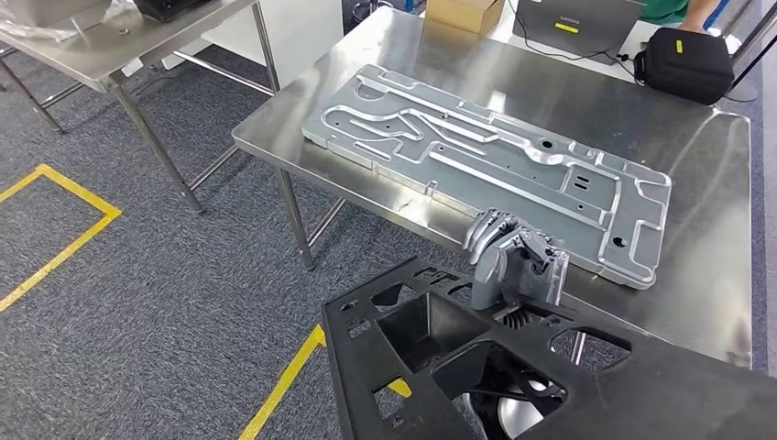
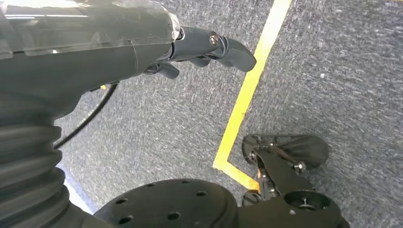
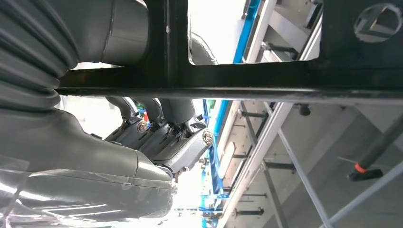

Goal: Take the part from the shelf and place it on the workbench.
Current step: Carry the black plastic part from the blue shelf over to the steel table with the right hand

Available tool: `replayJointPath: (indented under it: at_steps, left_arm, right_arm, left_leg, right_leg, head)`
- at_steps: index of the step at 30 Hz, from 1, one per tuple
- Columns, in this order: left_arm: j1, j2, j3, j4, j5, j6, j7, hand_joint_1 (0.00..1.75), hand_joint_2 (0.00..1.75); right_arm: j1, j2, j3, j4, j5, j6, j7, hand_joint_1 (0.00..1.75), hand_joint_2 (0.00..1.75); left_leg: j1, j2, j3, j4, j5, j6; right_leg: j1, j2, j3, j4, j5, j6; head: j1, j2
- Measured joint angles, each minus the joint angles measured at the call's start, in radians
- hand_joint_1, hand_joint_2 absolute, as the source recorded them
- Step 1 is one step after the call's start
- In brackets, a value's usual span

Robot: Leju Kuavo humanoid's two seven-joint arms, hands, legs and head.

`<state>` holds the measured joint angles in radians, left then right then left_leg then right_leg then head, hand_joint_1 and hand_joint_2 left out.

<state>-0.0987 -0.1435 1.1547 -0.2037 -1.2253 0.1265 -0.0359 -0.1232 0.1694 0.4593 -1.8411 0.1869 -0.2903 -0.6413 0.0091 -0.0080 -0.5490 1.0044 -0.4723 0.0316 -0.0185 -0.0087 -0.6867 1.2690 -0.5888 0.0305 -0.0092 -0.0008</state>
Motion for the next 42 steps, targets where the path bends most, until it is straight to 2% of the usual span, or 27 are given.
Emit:
replayJointPath:
  at_steps: [1,2,4,5,7,10,12,15,16,17,18,19,20,22,24,26,27,28,30,31,32,33,35,36,37,39,42]
  left_arm:
    - [0.001,0.000,0.000,0.000,0.000,-0.002,0.000,0.00,1.75]
    - [0.001,-0.001,0.000,0.000,0.000,-0.003,0.000,0.00,1.75]
    - [0.003,-0.002,0.000,0.000,0.000,-0.004,0.000,0.00,1.75]
    - [0.003,-0.005,0.000,0.000,0.000,-0.004,0.000,0.00,1.75]
    - [0.003,-0.009,0.000,0.000,0.000,-0.004,0.000,0.00,1.75]
    - [0.003,-0.010,0.000,0.001,0.000,-0.005,0.000,0.00,1.75]
    - [0.002,-0.010,0.000,0.000,0.000,-0.005,0.000,0.00,1.75]
    - [0.000,-0.010,0.001,0.000,0.001,-0.005,-0.002,0.00,1.75]
    - [0.000,-0.010,0.001,0.000,0.001,-0.006,-0.003,0.00,1.75]
    - [-0.001,-0.010,0.002,0.000,0.001,-0.006,-0.004,0.00,1.75]
    - [-0.001,-0.010,0.003,0.000,0.001,-0.006,-0.005,0.00,1.75]
    - [-0.001,-0.010,0.003,0.000,0.001,-0.007,-0.004,0.00,1.75]
    - [0.001,-0.010,0.004,0.000,0.001,-0.007,-0.004,0.00,1.75]
    - [0.003,-0.010,0.006,0.000,0.001,-0.007,-0.004,0.00,1.75]
    - [0.002,-0.010,0.006,0.000,0.003,-0.007,-0.004,0.00,1.75]
    - [0.001,-0.011,0.006,0.000,0.004,-0.007,-0.004,0.00,1.75]
    - [0.000,-0.012,0.006,0.000,0.004,-0.007,-0.004,0.00,1.75]
    - [0.000,-0.013,0.006,0.000,0.004,-0.007,-0.005,0.00,1.75]
    - [-0.001,-0.013,0.007,0.000,0.004,-0.006,-0.005,0.00,1.75]
    - [-0.001,-0.013,0.007,0.000,0.005,-0.006,-0.005,0.00,1.75]
    - [0.000,-0.013,0.007,0.000,0.005,-0.006,-0.005,0.00,1.75]
    - [0.000,-0.012,0.008,0.000,0.006,-0.006,-0.005,0.00,1.75]
    - [0.001,-0.013,0.008,0.001,0.006,-0.006,-0.005,0.00,1.75]
    - [0.001,-0.014,0.008,0.001,0.006,-0.006,-0.005,0.00,1.75]
    - [0.000,-0.014,0.008,0.001,0.006,-0.005,-0.005,0.00,1.75]
    - [0.000,-0.015,0.008,0.001,0.006,-0.005,-0.005,0.00,1.75]
    - [0.000,-0.014,0.008,0.001,0.005,-0.005,-0.004,0.00,1.75]
  right_arm:
    - [0.001,0.000,0.000,0.002,0.000,0.000,0.000,1.64,1.75]
    - [0.001,0.000,0.000,0.003,0.000,0.000,0.000,1.64,1.75]
    - [0.000,0.000,0.000,0.004,0.000,-0.002,0.000,1.64,1.75]
    - [0.000,0.000,0.000,0.005,0.000,-0.004,0.000,1.64,1.75]
    - [-0.001,0.000,0.000,0.007,0.000,-0.006,0.000,1.64,1.75]
    - [-0.002,0.000,0.000,0.008,0.000,-0.007,-0.001,1.64,1.75]
    - [-0.005,0.000,0.000,0.009,0.000,-0.007,-0.002,1.64,1.75]
    - [-0.007,0.000,0.000,0.010,0.000,-0.007,-0.004,1.64,1.75]
    - [-0.006,0.000,0.000,0.012,0.000,-0.008,-0.005,1.64,1.75]
    - [-0.006,0.000,0.000,0.013,0.000,-0.009,-0.006,1.64,1.75]
    - [-0.006,0.000,0.000,0.014,0.000,-0.011,-0.008,1.64,1.75]
    - [-0.006,0.000,0.000,0.015,0.000,-0.012,-0.009,1.64,1.75]
    - [-0.006,0.000,0.000,0.016,-0.001,-0.014,-0.010,1.64,1.75]
    - [-0.008,0.000,0.000,0.018,-0.002,-0.015,-0.011,1.64,1.75]
    - [-0.008,0.000,0.000,0.018,-0.004,-0.015,-0.012,1.64,1.75]
    - [-0.010,0.000,0.000,0.018,-0.004,-0.016,-0.012,1.64,1.75]
    - [-0.012,0.000,0.000,0.018,-0.004,-0.016,-0.012,1.64,1.75]
    - [-0.013,0.000,0.000,0.019,-0.004,-0.016,-0.012,1.64,1.75]
    - [-0.013,0.000,0.000,0.020,-0.005,-0.016,-0.012,1.64,1.75]
    - [-0.012,0.000,0.000,0.021,-0.005,-0.016,-0.012,1.64,1.75]
    - [-0.012,0.000,0.000,0.023,-0.006,-0.016,-0.012,1.64,1.75]
    - [-0.012,0.000,0.000,0.024,-0.006,-0.016,-0.012,1.64,1.75]
    - [-0.013,0.000,0.000,0.025,-0.006,-0.016,-0.012,1.64,1.75]
    - [-0.013,0.000,0.000,0.025,-0.006,-0.016,-0.013,1.64,1.75]
    - [-0.014,0.000,0.000,0.025,-0.006,-0.016,-0.013,1.64,1.75]
    - [-0.015,0.000,0.000,0.026,-0.006,-0.016,-0.013,1.64,1.75]
    - [-0.016,0.001,0.000,0.026,-0.006,-0.016,-0.014,1.64,1.75]
  left_leg:
    - [-0.002,-0.003,0.005,0.000,-0.005,0.001]
    - [-0.005,-0.006,0.013,0.000,-0.011,0.002]
    - [-0.009,-0.011,0.034,0.000,-0.026,0.000]
    - [-0.011,-0.013,0.044,-0.001,-0.033,-0.002]
    - [-0.011,-0.015,0.053,-0.004,-0.045,-0.011]
    - [-0.010,-0.013,0.062,0.008,-0.047,-0.027]
    - [-0.009,-0.010,0.043,0.061,-0.057,-0.036]
    - [-0.001,-0.003,-0.066,0.226,-0.114,-0.052]
    - [0.002,0.000,-0.097,0.257,-0.127,-0.058]
    - [0.004,0.001,-0.113,0.258,-0.122,-0.062]
    - [0.006,0.003,-0.113,0.226,-0.095,-0.064]
    - [0.007,0.004,-0.100,0.168,-0.047,-0.066]
    - [0.008,0.006,-0.085,0.110,-0.004,-0.065]
    - [0.005,0.011,-0.068,0.034,0.040,-0.052]
    - [0.001,0.011,-0.068,0.027,0.036,-0.031]
    - [0.003,0.008,-0.060,0.022,0.041,-0.018]
    - [0.004,0.007,-0.056,0.018,0.040,-0.012]
    - [0.004,0.007,-0.051,0.016,0.038,-0.007]
    - [0.002,0.006,-0.046,0.016,0.030,0.001]
    - [0.000,0.005,-0.042,0.016,0.026,0.003]
    - [-0.002,0.003,-0.036,0.016,0.021,0.004]
    - [-0.003,0.001,-0.029,0.016,0.016,0.004]
    - [-0.007,-0.004,-0.012,0.015,0.004,0.003]
    - [-0.009,-0.006,-0.005,0.015,-0.002,0.000]
    - [-0.010,-0.007,-0.002,0.014,-0.007,-0.003]
    - [-0.009,-0.007,0.002,0.011,-0.013,-0.014]
    - [-0.009,-0.003,-0.003,0.034,-0.031,-0.030]
  right_leg:
    - [0.001,0.001,-0.028,0.030,0.001,-0.002]
    - [0.002,0.001,-0.039,0.025,0.022,-0.006]
    - [0.010,0.003,-0.007,-0.087,0.114,-0.023]
    - [0.016,0.004,0.015,-0.147,0.146,-0.033]
    - [0.026,0.007,0.042,-0.225,0.167,-0.050]
    - [0.026,0.009,0.064,-0.249,0.163,-0.060]
    - [0.018,0.008,0.087,-0.261,0.156,-0.063]
    - [0.014,0.004,0.111,-0.265,0.140,-0.066]
    - [0.014,0.004,0.119,-0.264,0.132,-0.066]
    - [0.013,0.004,0.129,-0.264,0.124,-0.064]
    - [0.012,0.005,0.141,-0.264,0.116,-0.062]
    - [0.010,0.005,0.153,-0.263,0.106,-0.059]
    - [0.010,0.005,0.164,-0.261,0.098,-0.054]
    - [0.011,0.007,0.172,-0.257,0.084,-0.043]
    - [0.013,0.006,0.171,-0.257,0.076,-0.030]
    - [0.012,0.005,0.171,-0.248,0.062,-0.018]
    - [0.011,0.005,0.160,-0.222,0.048,-0.014]
    - [0.009,0.005,0.136,-0.175,0.026,-0.010]
    - [0.008,0.006,0.054,-0.041,-0.021,-0.005]
    - [0.008,0.006,0.016,0.010,-0.028,-0.005]
    - [0.008,0.006,-0.008,0.030,-0.015,-0.006]
    - [0.008,0.006,-0.011,0.011,0.018,-0.010]
    - [0.014,0.007,0.026,-0.108,0.109,-0.026]
    - [0.019,0.008,0.050,-0.168,0.139,-0.036]
    - [0.023,0.007,0.066,-0.210,0.153,-0.044]
    - [0.028,0.008,0.077,-0.239,0.147,-0.051]
    - [0.017,0.009,0.098,-0.264,0.146,-0.058]
  head:
    - [0.000,0.000]
    - [0.000,0.000]
    - [0.000,0.000]
    - [-0.002,0.000]
    - [-0.006,0.000]
    - [-0.007,0.000]
    - [-0.010,0.000]
    - [-0.015,0.000]
    - [-0.015,0.000]
    - [-0.015,0.000]
    - [-0.015,0.000]
    - [-0.015,0.000]
    - [-0.014,0.000]
    - [-0.015,0.000]
    - [-0.015,0.000]
    - [-0.014,0.000]
    - [-0.014,0.000]
    - [-0.013,0.000]
    - [-0.013,0.000]
    - [-0.013,0.000]
    - [-0.013,0.000]
    - [-0.013,0.000]
    - [-0.013,0.000]
    - [-0.014,0.000]
    - [-0.014,0.000]
    - [-0.013,0.000]
    - [-0.014,0.000]
